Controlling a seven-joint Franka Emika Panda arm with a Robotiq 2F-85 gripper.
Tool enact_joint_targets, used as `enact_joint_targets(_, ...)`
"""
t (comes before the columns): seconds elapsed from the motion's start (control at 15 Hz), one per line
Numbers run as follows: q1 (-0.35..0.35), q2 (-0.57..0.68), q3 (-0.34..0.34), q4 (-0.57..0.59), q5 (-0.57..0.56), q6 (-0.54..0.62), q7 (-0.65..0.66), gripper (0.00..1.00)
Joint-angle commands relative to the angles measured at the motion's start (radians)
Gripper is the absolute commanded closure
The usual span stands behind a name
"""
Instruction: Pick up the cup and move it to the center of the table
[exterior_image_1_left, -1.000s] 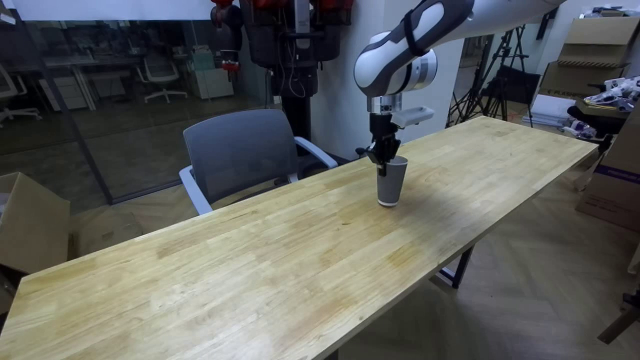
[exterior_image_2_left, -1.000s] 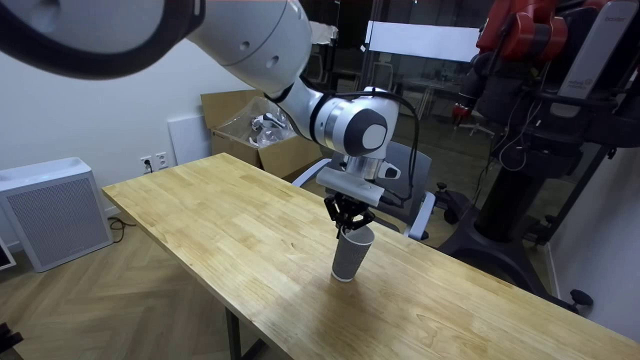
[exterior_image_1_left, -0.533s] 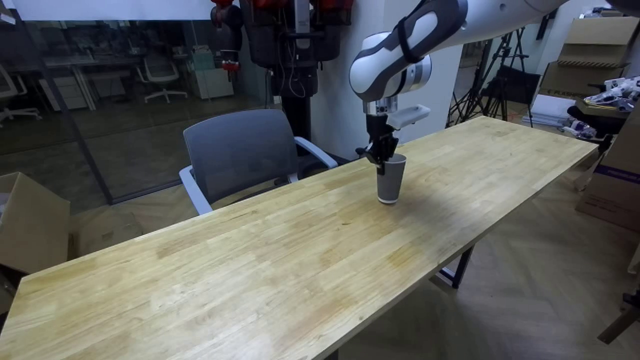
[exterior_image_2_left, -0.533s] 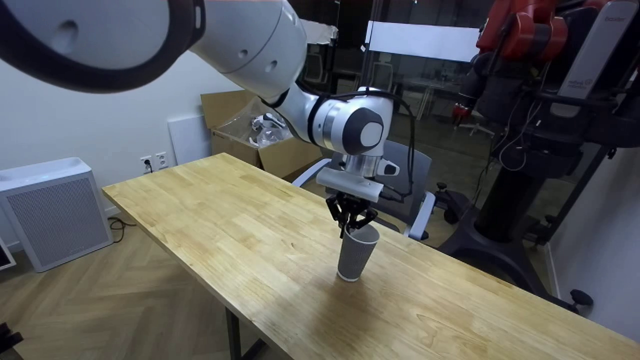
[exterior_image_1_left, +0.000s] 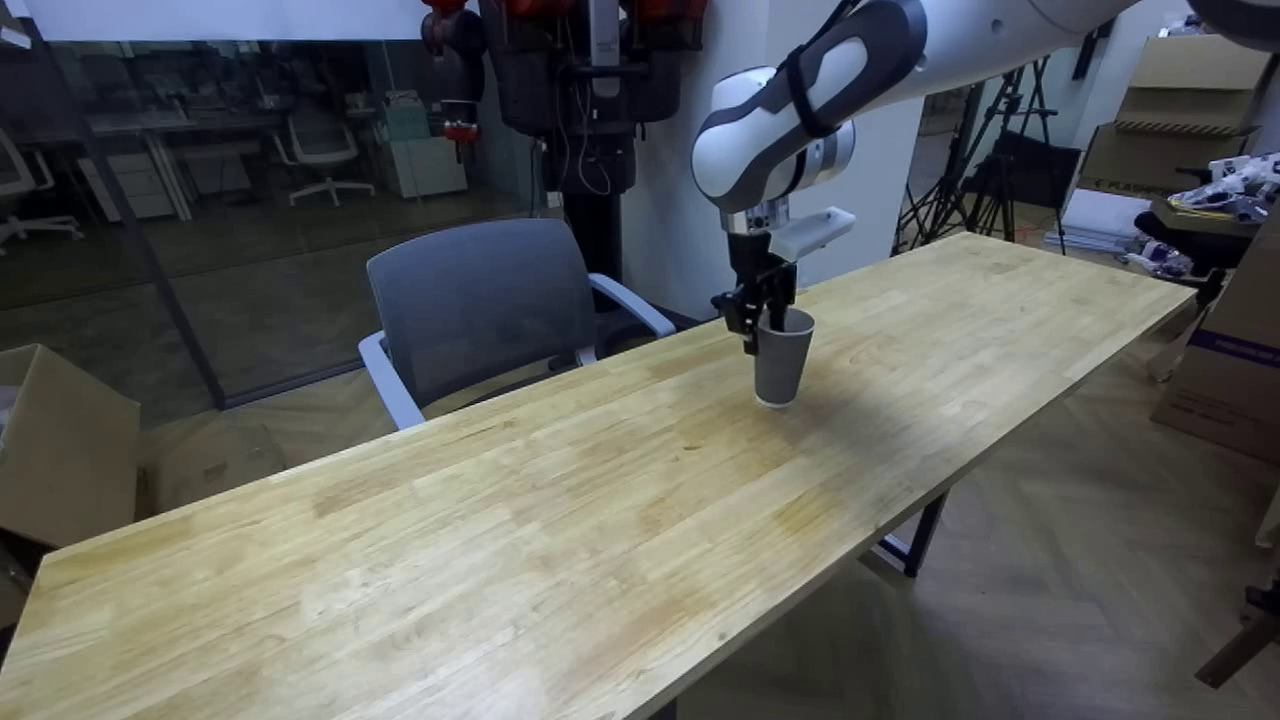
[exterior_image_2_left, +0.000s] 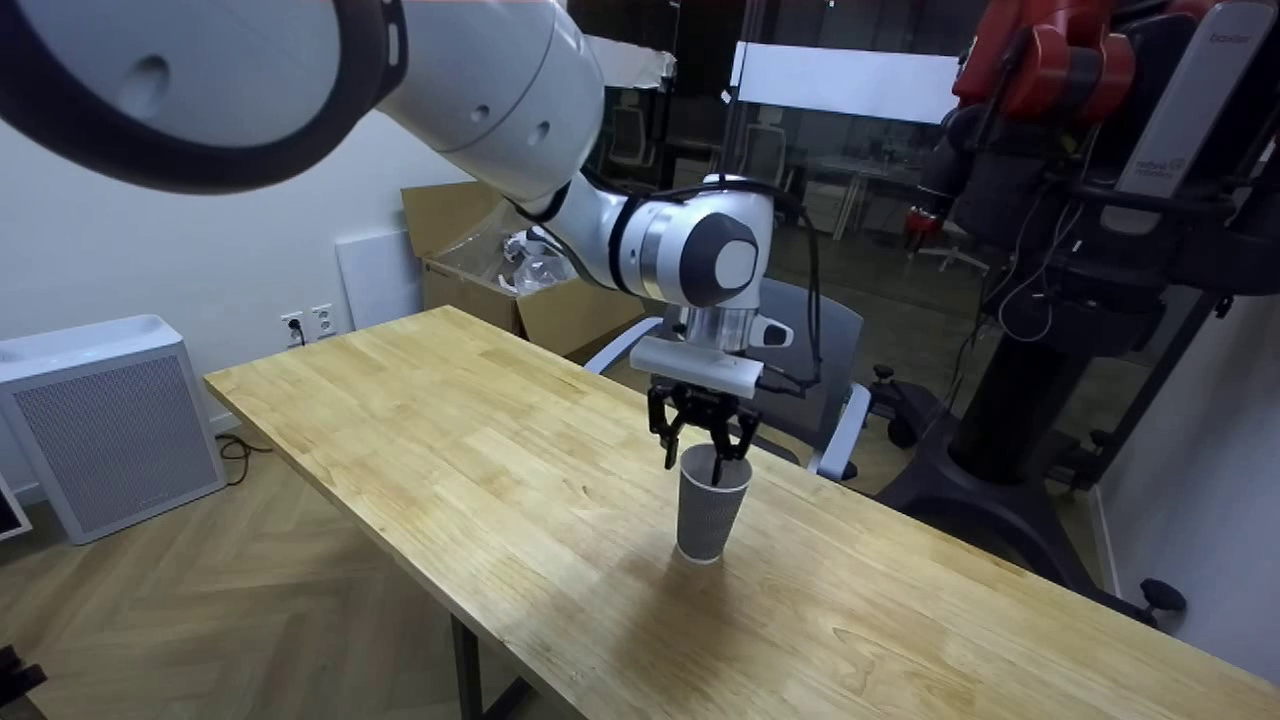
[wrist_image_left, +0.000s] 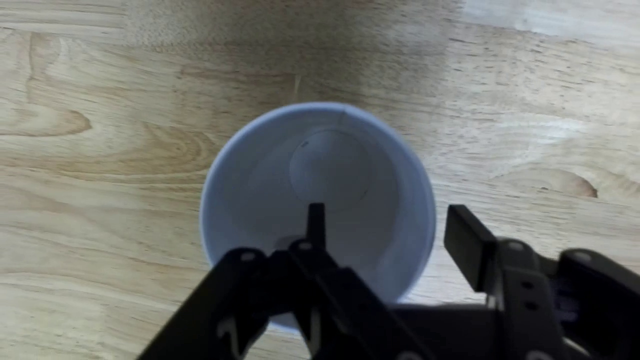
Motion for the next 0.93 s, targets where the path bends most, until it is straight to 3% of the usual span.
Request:
enact_joint_targets(0.0,0.017,-0.038,-0.003,0.002,-0.016,-0.07,0.02,0.05)
enact_joint_targets(0.13,0.021,-0.079,0.0,-0.025,-0.015,-0.102,0.014,0.0)
enact_joint_targets(0.53,0.033,-0.183,0.006,-0.05,-0.016,-0.205,0.018,0.0)
enact_joint_targets(0.6,0.025,-0.126,0.009,-0.001,-0.018,-0.173,0.001,0.0)
enact_joint_targets(0.87,0.024,-0.129,0.011,-0.001,-0.018,-0.178,-0.002,0.0)
